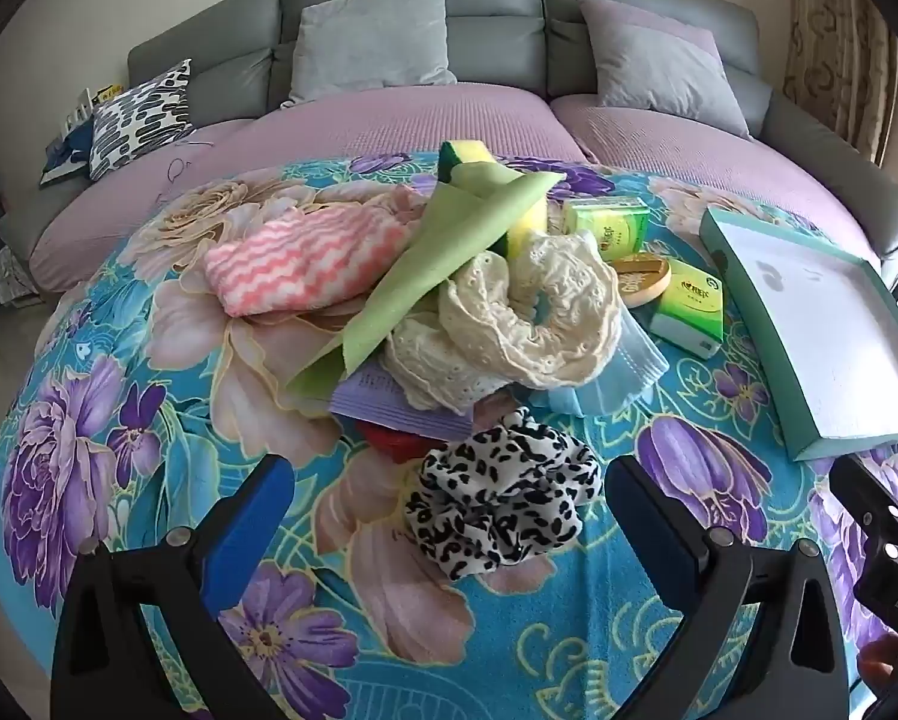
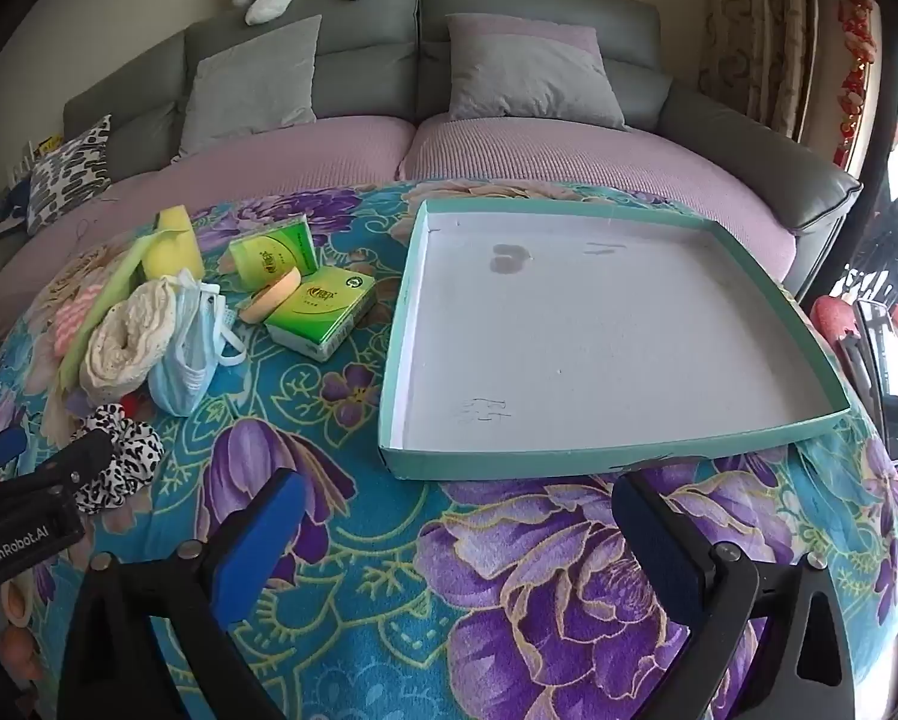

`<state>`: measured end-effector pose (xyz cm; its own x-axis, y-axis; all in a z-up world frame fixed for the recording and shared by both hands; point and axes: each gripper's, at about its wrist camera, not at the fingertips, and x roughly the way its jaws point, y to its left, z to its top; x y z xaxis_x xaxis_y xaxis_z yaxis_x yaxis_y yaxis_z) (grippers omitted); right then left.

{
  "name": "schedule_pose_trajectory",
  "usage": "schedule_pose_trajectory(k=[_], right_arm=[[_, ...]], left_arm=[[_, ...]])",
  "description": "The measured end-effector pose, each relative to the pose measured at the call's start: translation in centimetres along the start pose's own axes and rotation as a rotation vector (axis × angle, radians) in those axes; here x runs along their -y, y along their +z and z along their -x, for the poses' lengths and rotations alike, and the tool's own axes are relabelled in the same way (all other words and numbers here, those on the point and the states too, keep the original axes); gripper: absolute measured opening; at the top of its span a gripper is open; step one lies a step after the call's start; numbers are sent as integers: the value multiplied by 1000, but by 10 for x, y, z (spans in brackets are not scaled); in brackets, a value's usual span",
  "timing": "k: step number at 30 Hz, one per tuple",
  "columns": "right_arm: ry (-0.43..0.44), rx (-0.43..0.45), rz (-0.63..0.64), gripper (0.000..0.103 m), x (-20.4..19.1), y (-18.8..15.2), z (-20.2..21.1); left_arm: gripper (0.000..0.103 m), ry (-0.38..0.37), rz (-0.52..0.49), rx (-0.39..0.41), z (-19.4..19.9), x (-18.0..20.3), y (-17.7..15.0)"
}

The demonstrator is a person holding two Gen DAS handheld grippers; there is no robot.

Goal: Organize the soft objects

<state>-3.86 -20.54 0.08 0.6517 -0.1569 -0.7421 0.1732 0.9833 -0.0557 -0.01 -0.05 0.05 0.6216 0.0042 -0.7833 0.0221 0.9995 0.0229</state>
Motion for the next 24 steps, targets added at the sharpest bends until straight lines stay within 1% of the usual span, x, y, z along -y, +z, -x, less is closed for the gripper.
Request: schedule_pose_trajectory(k=[3, 4, 9, 10, 17, 23, 24], right_arm=[[7, -3, -7, 103, -1, 1, -1], [26, -12, -23, 103, 4, 2, -2], [31, -9, -34, 103, 7, 2, 3], [28, -17, -36, 103, 6, 4, 0], [18, -21, -55, 103, 11, 2, 3], [11, -26, -49, 103, 4, 4, 3], [13, -24, -54, 103, 10, 1, 4]], left_arm=[[103, 6, -11, 12, 1, 2, 1], [103, 6, -13, 15, 1, 2, 1], [103, 4, -31, 23, 2, 9, 1], [103, 16, 9, 19, 5, 2, 3], [103, 19, 7, 13, 8, 8, 3], [103, 11, 12, 5, 7, 8, 4], [103, 9, 14, 5, 7, 7, 4]])
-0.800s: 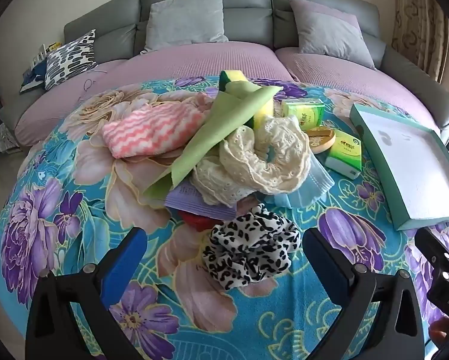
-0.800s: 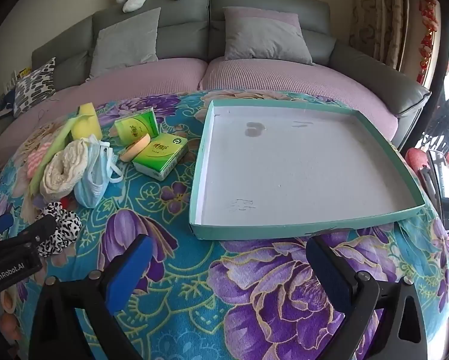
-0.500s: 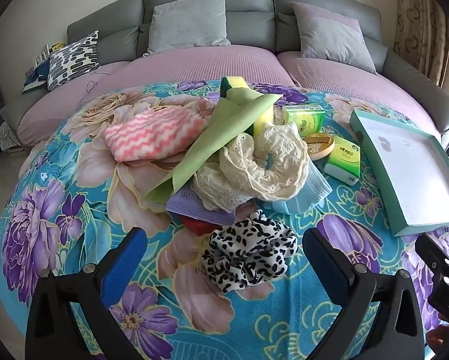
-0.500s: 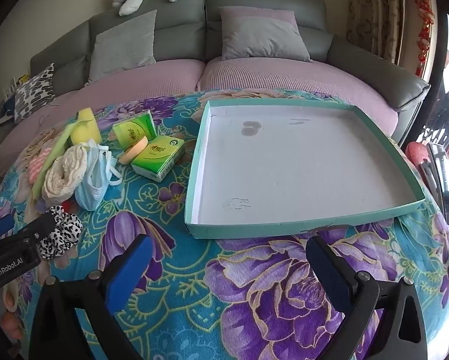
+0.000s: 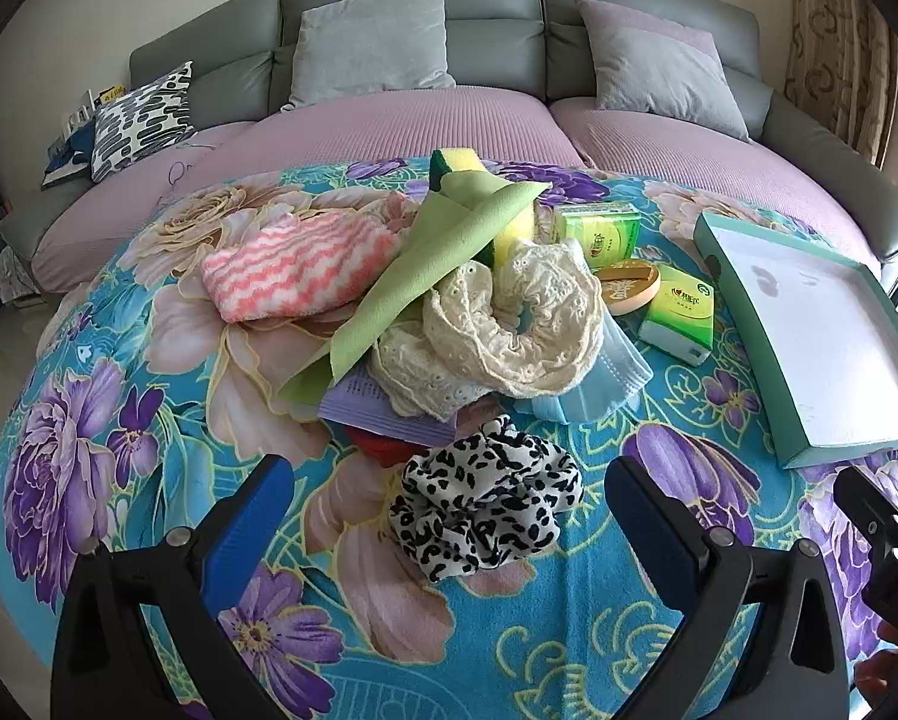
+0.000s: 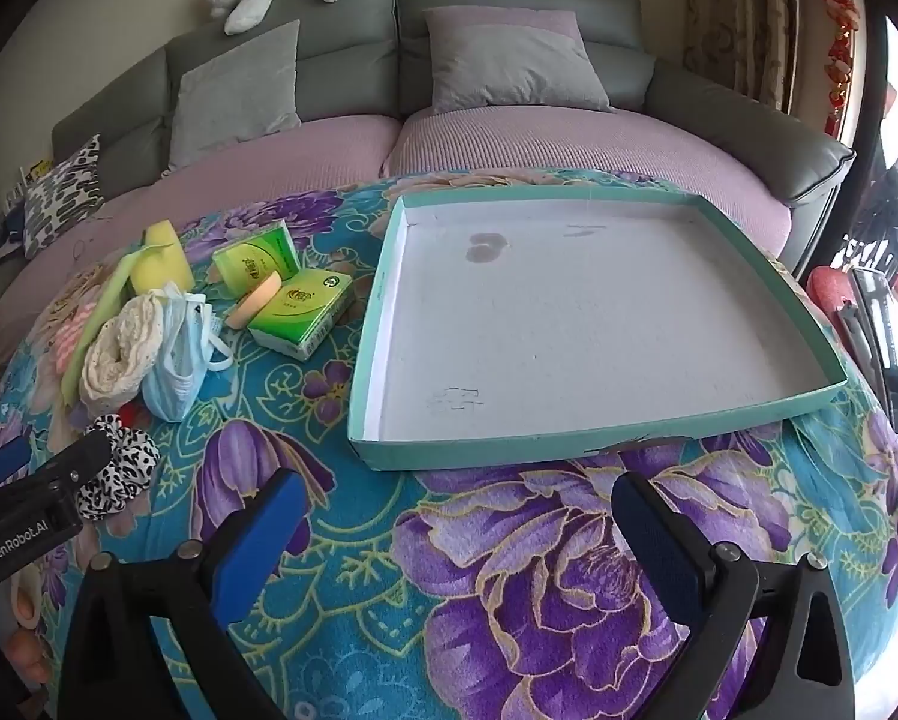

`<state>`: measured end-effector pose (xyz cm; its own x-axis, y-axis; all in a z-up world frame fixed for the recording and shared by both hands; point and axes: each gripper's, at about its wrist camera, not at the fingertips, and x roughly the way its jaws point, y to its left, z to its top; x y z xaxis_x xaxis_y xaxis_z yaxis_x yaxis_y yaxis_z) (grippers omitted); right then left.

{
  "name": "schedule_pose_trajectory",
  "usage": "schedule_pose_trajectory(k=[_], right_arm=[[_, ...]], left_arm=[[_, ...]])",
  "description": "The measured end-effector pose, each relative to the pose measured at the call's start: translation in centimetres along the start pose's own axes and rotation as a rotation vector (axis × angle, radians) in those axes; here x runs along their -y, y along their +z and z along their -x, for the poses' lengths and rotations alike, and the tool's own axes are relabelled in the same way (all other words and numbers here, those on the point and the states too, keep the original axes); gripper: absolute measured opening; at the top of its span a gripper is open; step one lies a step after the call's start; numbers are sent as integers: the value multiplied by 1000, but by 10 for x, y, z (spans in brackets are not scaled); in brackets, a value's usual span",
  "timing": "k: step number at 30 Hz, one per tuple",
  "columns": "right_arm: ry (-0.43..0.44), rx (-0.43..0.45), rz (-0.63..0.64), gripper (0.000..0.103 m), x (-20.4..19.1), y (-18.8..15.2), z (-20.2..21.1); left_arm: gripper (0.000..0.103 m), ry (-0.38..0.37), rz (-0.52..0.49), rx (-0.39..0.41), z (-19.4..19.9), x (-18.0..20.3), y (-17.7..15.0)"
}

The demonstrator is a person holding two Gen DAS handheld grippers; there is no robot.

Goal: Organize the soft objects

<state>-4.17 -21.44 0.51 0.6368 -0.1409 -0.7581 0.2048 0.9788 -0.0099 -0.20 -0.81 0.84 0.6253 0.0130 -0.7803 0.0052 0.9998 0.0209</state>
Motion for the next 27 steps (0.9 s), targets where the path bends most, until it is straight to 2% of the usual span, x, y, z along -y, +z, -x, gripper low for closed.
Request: schedule_pose_trajectory(k=[27], right_arm=[[-3, -18, -6, 103, 3, -2, -4]], left_arm=[[103, 4, -3, -17, -4, 1, -1]])
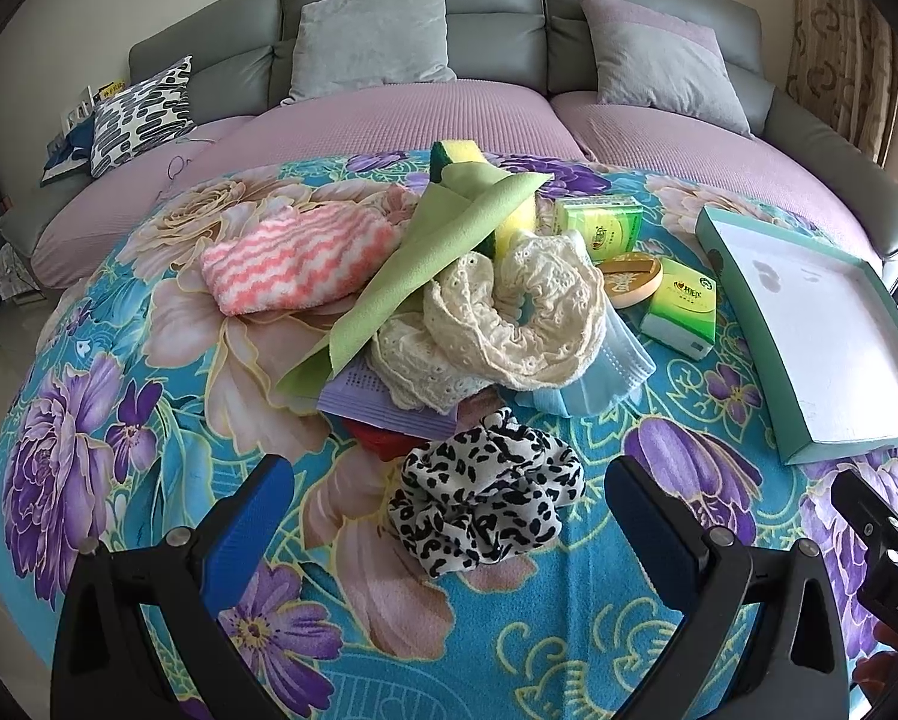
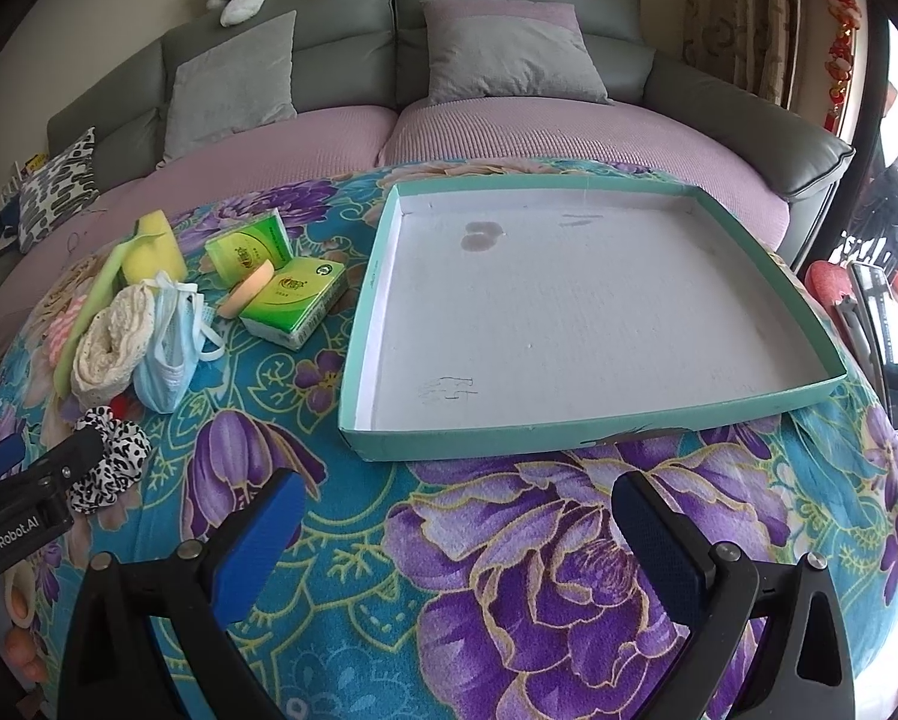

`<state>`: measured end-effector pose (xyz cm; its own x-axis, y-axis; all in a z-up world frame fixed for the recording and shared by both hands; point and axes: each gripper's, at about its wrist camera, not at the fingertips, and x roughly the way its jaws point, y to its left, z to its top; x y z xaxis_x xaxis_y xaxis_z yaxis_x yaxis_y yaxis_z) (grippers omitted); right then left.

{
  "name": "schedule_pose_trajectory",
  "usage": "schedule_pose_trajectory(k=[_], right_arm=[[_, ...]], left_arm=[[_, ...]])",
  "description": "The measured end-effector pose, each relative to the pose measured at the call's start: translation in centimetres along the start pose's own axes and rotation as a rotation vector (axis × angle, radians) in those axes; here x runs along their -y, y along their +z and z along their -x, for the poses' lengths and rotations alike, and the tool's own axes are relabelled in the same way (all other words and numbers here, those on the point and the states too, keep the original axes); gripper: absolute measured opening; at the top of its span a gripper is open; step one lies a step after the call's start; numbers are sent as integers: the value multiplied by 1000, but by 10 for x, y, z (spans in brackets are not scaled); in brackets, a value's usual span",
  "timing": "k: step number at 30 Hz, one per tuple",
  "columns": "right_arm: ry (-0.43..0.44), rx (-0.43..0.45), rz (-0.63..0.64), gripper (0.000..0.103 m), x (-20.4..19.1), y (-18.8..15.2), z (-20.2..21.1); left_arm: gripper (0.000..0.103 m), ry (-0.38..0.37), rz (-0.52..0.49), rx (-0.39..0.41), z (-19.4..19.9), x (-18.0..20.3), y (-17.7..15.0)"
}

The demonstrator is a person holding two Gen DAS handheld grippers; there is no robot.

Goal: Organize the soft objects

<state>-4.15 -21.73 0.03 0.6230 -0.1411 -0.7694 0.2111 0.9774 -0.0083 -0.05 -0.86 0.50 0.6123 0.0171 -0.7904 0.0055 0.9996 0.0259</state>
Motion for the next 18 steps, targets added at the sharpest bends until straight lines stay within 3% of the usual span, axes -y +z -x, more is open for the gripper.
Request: schedule_pose_trajectory(k=[18], right_arm=[[-1, -11, -6, 103, 1, -1, -2]], left_arm=[[103, 1, -9, -9, -2, 2, -1]])
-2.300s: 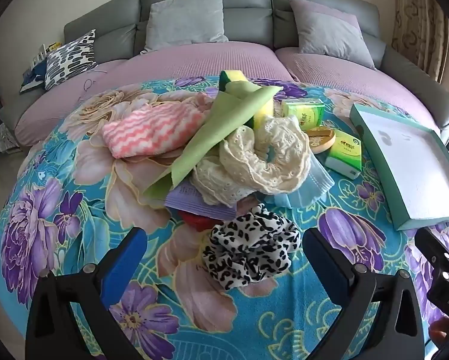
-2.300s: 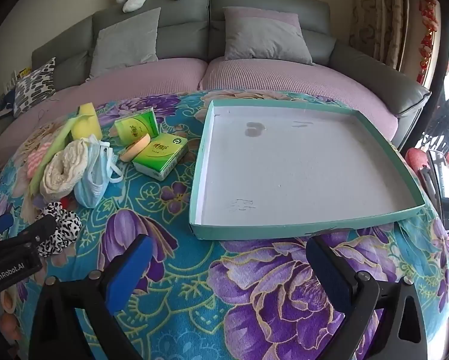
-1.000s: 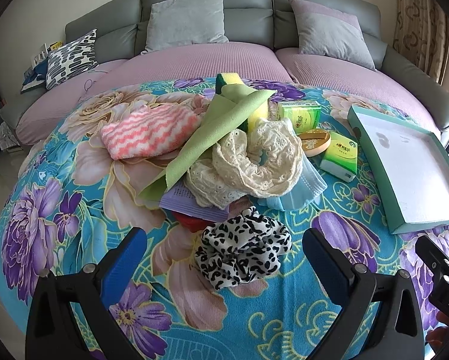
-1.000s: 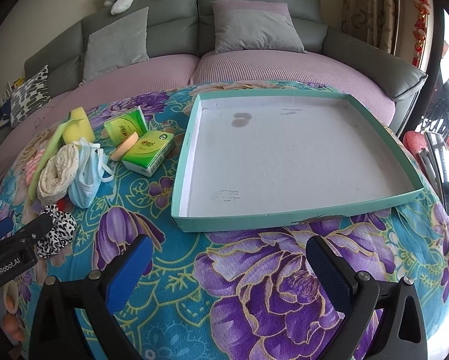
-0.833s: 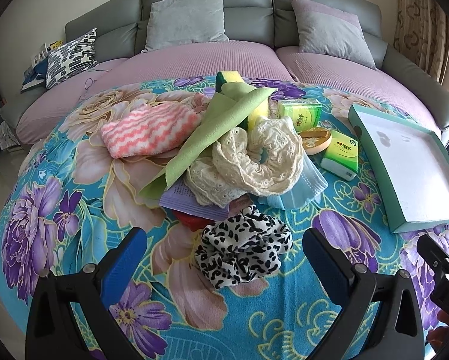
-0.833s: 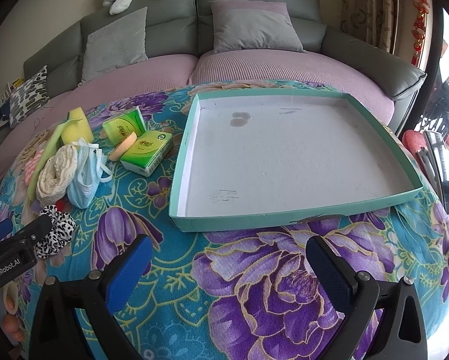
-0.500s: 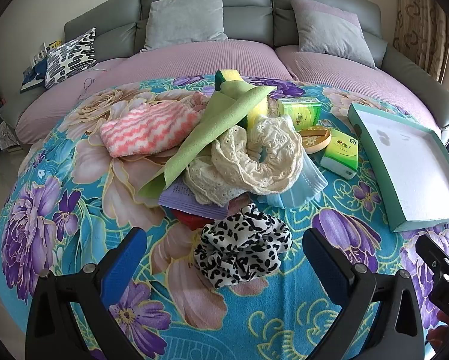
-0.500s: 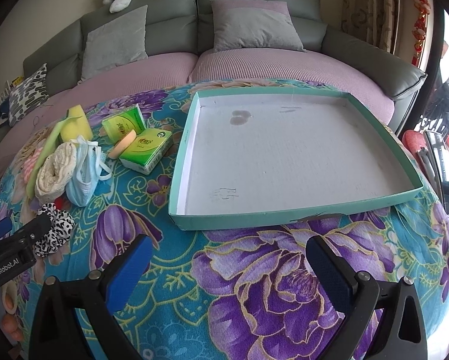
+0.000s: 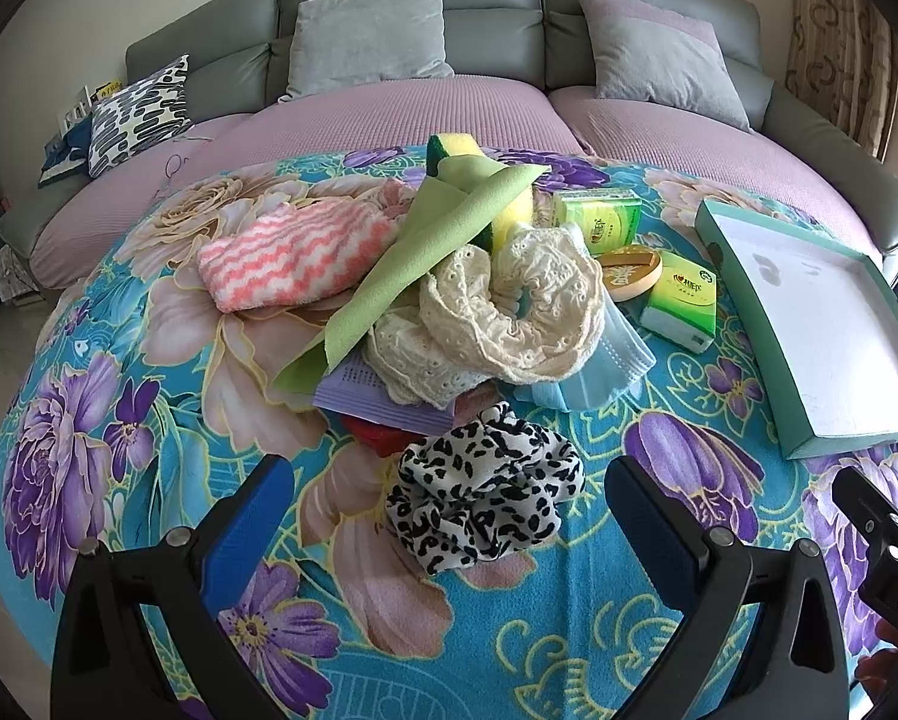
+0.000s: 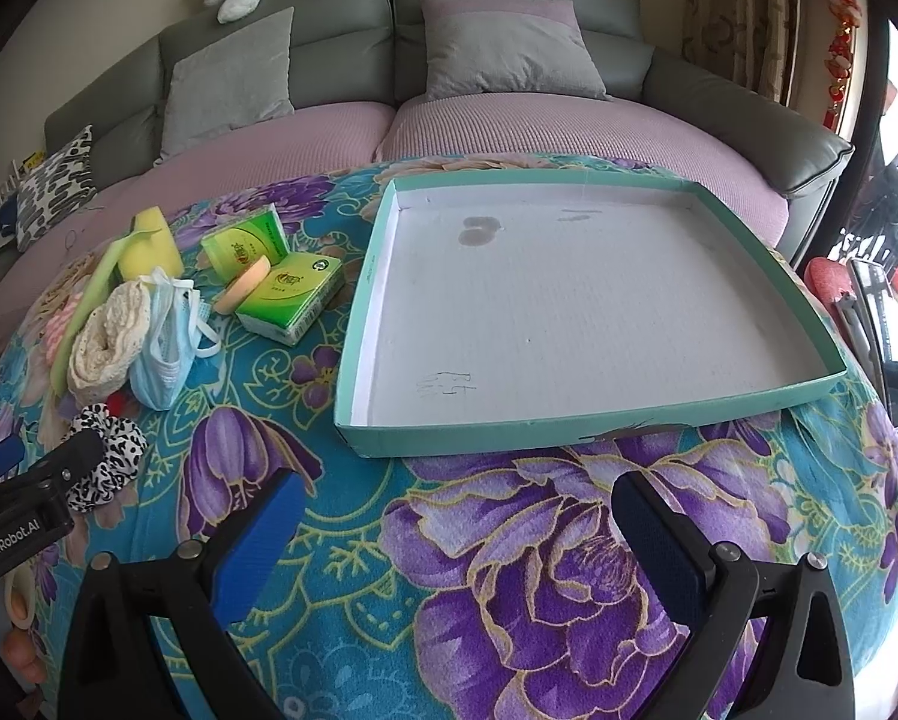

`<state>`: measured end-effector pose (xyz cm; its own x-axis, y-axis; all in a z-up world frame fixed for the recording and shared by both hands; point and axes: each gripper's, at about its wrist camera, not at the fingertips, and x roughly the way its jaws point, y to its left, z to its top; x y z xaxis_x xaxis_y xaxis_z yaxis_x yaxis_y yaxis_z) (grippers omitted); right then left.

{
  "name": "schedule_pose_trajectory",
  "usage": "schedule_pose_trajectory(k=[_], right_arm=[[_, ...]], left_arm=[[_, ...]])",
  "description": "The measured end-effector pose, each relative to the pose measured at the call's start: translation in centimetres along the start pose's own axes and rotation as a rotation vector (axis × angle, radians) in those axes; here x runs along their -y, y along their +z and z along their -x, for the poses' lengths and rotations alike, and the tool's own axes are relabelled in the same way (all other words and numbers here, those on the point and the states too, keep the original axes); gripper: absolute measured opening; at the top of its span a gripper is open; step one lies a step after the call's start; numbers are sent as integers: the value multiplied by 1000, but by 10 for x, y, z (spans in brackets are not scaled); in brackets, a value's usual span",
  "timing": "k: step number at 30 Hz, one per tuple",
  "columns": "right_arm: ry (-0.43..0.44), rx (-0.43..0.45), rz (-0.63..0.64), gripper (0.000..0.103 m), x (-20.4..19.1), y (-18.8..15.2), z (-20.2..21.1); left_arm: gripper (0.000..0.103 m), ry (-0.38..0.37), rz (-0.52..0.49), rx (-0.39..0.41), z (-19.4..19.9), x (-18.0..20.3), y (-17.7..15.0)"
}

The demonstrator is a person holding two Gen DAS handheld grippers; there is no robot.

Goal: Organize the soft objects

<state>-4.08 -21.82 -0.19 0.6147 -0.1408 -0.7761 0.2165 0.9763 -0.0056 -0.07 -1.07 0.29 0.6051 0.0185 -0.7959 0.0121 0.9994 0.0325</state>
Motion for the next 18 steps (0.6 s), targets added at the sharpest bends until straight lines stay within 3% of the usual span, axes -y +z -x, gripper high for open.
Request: schedule_pose_trajectory(k=[18], right_arm=[[-6, -8, -4, 103, 0, -1, -1]], left_arm=[[103, 1, -2, -2, 0, 0, 0]])
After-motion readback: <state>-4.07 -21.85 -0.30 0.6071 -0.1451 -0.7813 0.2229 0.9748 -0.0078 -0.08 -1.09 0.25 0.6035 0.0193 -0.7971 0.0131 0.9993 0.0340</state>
